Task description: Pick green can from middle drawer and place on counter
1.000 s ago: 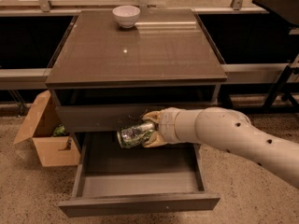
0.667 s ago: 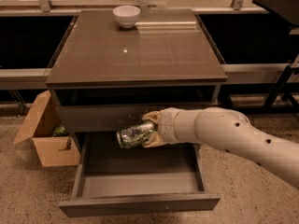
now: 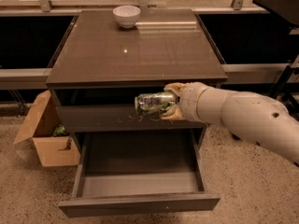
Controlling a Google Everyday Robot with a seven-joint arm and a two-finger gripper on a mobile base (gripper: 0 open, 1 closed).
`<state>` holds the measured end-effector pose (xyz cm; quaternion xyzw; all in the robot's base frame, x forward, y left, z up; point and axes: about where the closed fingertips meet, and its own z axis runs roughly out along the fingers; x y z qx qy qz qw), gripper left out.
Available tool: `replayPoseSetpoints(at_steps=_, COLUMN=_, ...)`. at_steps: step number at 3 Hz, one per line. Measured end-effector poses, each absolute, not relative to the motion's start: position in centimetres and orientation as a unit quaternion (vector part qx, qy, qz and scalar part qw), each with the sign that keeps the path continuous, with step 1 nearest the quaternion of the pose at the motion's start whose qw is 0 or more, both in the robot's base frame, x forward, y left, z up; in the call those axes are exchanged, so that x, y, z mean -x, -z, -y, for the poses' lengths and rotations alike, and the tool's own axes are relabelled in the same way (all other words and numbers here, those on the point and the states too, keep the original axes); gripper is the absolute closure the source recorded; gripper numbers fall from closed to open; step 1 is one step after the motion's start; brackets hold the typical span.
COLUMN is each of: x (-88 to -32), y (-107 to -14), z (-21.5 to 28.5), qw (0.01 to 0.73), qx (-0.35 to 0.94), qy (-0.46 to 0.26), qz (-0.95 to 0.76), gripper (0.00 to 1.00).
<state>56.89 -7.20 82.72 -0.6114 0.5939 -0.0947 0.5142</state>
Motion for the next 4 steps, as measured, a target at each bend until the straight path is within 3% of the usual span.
replayPoseSetpoints(at_steps=1, x=-57.5, y=-87.2, z=9.2, qw=0.531, qx=0.596, qy=0.138, qz=-0.587, gripper=1.00)
replayPoseSetpoints(at_steps=4, x=-60.5, y=-89.1, z=10.0, qw=0.548, qx=0.578, qy=0.125, qz=-0.592, gripper=1.00)
